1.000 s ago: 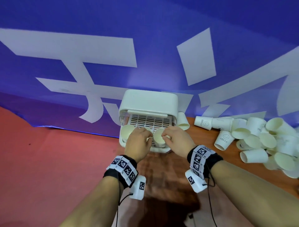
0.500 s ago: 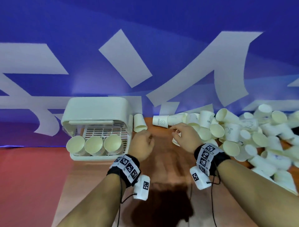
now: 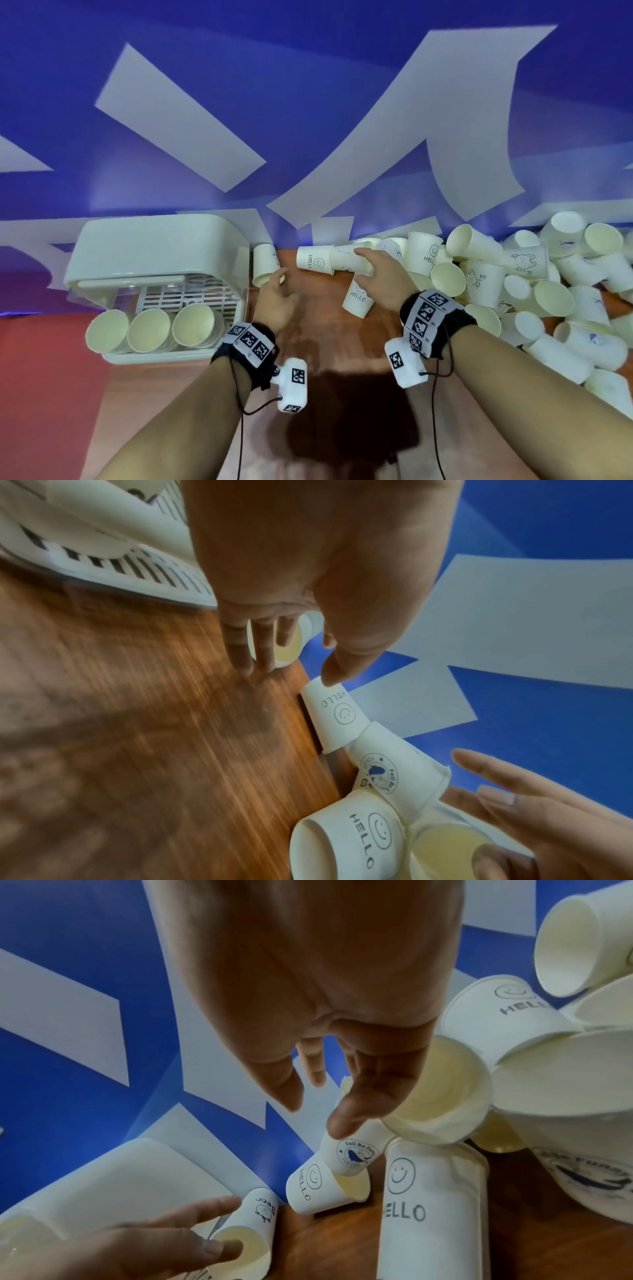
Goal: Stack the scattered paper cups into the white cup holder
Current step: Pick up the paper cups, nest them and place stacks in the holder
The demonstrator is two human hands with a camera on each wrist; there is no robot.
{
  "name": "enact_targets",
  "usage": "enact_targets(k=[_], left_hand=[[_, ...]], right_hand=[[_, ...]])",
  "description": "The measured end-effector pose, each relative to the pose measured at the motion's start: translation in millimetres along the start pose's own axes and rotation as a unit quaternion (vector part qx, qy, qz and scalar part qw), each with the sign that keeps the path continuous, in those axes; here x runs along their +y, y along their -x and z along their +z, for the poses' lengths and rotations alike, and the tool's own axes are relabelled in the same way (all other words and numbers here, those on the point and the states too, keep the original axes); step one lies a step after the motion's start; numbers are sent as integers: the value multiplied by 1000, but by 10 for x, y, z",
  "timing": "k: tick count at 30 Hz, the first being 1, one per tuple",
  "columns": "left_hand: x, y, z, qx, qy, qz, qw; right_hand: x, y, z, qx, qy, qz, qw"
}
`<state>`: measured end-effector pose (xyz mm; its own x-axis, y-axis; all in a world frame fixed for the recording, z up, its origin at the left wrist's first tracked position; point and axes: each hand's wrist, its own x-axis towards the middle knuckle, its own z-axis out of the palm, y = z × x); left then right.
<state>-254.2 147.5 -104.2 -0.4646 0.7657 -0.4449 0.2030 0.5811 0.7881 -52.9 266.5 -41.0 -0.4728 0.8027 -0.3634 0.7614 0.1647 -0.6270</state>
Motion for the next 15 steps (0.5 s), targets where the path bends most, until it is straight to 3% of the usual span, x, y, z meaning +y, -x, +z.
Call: enact_targets(k=[10,15], left_hand=[[286,76,35,20,25,-39,999],[329,202,-70,39,-45,-22,998]], right_hand=[[25,-107,97,-24,-50,37,998],[-62,7,76,8,-57,17,998]])
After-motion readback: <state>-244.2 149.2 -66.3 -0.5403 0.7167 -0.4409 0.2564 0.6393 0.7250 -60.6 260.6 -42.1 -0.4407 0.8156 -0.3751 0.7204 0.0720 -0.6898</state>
